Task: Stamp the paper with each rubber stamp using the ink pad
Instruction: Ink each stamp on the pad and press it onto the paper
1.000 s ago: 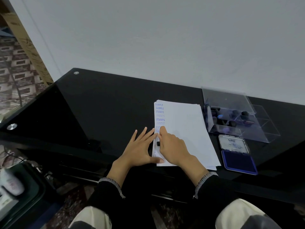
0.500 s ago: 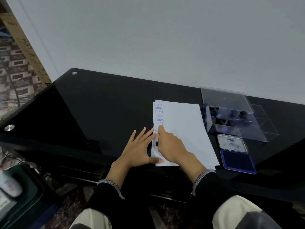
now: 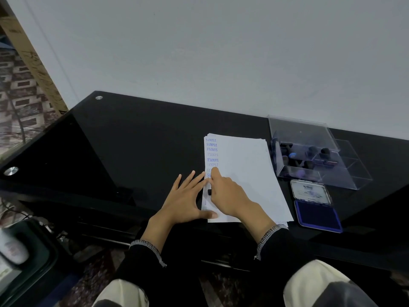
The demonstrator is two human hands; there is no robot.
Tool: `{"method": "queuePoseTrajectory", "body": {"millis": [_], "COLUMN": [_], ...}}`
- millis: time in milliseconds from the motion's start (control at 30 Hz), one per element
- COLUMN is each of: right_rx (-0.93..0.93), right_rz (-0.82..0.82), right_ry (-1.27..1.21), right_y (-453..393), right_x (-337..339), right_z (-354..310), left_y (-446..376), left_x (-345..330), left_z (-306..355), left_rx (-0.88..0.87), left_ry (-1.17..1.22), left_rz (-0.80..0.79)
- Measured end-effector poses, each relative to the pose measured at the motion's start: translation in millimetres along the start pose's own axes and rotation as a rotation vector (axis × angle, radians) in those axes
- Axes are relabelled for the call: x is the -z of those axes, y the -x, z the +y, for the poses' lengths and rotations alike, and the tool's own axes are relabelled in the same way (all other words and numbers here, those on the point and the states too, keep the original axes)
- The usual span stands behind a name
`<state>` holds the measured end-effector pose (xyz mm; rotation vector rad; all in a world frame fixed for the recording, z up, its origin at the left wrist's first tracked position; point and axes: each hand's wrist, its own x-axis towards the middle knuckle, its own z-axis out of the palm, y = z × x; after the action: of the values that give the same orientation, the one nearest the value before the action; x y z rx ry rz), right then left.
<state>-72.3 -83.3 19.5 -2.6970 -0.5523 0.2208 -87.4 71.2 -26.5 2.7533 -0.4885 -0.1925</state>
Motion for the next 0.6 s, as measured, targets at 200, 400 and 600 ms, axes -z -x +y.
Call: {"method": "queuePoseTrajectory", "body": {"millis": [200,400,600], "right_rx": [-0.017,0.004,0.004], "right_rz": [0.088,0.042,0.015], "right_ry": [0.011,-0.015,-0.047], "right_y": [16.9,10.9,5.2], "right_x": [-12.8,-2.0,0.9], "right_z": [-0.1,-2.3,-2.1], "left_y": [1.0,1.7,2.3], "left_x": [-2.7,-0.5,0.6], "left_z": [-2.6,-0.3,-0.2], "left_rx": [-0.002,0.001,-0.003], "left_ry": [0.017,0.018,0.031], "left_rz": [0.022,0.014,0.01]}}
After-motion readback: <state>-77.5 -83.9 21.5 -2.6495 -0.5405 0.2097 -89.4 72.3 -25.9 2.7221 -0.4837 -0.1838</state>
